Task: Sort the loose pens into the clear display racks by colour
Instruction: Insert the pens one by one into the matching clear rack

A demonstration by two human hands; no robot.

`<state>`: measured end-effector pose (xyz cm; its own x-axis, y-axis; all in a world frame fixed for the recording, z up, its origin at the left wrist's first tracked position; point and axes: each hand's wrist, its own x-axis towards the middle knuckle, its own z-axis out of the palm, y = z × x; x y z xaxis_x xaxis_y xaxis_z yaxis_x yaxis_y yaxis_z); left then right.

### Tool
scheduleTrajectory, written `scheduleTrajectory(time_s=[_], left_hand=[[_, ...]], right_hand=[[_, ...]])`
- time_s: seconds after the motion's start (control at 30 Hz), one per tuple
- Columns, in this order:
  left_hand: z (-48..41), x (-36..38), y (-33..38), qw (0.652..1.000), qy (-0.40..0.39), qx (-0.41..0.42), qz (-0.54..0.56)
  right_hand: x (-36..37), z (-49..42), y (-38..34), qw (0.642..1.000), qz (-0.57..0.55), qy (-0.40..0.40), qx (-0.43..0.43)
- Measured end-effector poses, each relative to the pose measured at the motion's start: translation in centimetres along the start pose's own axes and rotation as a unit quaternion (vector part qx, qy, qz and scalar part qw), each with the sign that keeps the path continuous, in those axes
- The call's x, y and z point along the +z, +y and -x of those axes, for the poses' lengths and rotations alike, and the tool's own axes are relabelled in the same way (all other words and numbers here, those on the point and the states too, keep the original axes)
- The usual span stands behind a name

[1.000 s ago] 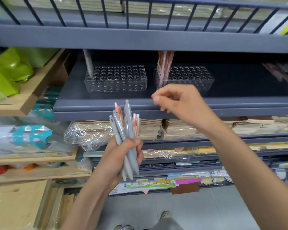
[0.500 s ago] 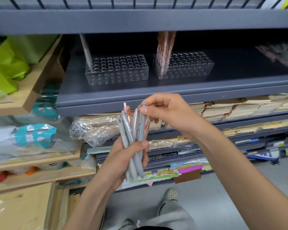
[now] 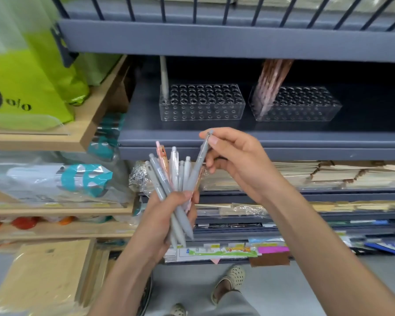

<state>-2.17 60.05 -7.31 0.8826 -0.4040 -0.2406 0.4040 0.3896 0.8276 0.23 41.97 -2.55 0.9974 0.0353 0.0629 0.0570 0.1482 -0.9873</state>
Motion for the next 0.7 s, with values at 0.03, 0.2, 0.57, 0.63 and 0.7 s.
scheduleTrajectory(time_s=[0.03, 0.2, 0.57, 0.63, 0.7], left_hand=[[0.0, -0.2, 0.1, 1.000, 0.009, -0.001, -0.003], [-0.2, -1.4, 0.9, 0.999, 0.021, 0.028, -0.018], [0.5, -3.8, 1.9, 0.997, 0.054, 0.048, 0.025], [0.5, -4.0, 1.9, 0.996, 0.066, 0.051, 0.012], [0.7, -4.0, 2.0, 0.996, 0.065, 0.055, -0.001]], right_hand=[[0.3, -0.2, 0.1, 1.000, 0.014, -0.004, 0.006], [1.7, -1.6, -0.3, 0.997, 0.074, -0.033, 0.017], [2.5, -7.7, -4.8, 0.972, 0.089, 0.143, -0.165], [2.5, -8.9, -4.9, 0.958, 0.113, 0.178, -0.194], [2.6, -10.1, -4.7, 0.948, 0.157, 0.191, -0.200]])
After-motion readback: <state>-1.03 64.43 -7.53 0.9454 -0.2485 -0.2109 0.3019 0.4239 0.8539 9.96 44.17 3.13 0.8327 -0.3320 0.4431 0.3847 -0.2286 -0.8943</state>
